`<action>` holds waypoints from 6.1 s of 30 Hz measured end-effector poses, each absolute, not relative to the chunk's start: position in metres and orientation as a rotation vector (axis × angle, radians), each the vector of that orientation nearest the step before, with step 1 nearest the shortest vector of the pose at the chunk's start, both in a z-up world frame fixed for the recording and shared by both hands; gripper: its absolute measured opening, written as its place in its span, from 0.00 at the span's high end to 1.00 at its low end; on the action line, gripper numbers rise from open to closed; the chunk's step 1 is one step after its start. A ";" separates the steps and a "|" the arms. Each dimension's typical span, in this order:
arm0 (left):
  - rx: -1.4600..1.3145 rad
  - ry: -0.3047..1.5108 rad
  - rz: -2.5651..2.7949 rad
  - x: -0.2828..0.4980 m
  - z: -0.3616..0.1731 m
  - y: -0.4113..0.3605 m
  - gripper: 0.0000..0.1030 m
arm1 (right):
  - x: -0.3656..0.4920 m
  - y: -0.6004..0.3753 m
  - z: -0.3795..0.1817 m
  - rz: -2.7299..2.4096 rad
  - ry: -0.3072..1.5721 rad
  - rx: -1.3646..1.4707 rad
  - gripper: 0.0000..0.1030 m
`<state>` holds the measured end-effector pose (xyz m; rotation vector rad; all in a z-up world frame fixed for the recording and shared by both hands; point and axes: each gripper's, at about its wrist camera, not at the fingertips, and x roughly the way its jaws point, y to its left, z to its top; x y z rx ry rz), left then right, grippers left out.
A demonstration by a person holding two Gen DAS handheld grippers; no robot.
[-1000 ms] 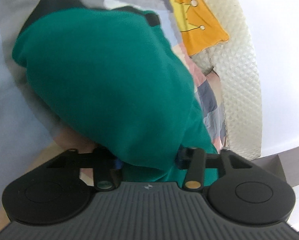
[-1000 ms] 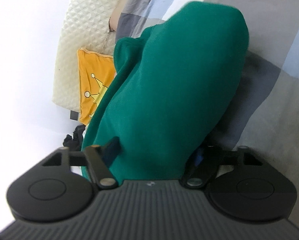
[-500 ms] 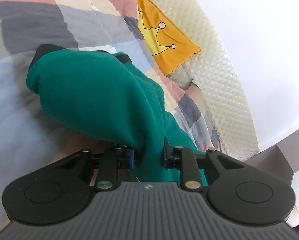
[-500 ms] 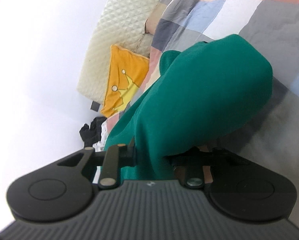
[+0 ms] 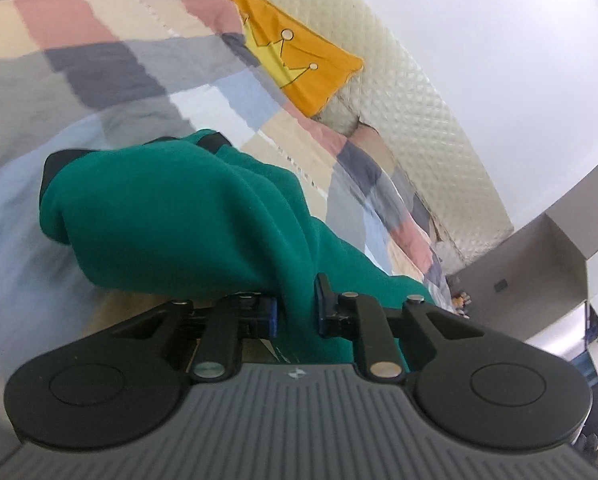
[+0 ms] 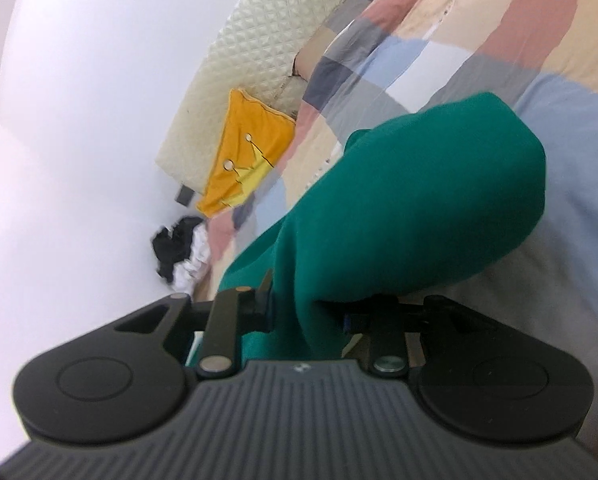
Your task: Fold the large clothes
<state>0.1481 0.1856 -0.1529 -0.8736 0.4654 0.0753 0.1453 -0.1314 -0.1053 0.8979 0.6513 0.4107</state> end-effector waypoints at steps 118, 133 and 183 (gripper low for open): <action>-0.245 0.611 0.132 0.351 -0.177 0.196 0.24 | 0.349 -0.056 -0.165 0.177 0.594 0.114 0.27; -0.322 0.483 0.101 0.221 -0.134 0.162 0.19 | 0.258 -0.072 -0.109 0.256 0.485 0.258 0.28; -0.766 0.669 0.171 0.232 -0.214 0.175 0.01 | 0.256 -0.068 -0.245 0.274 0.847 1.380 0.00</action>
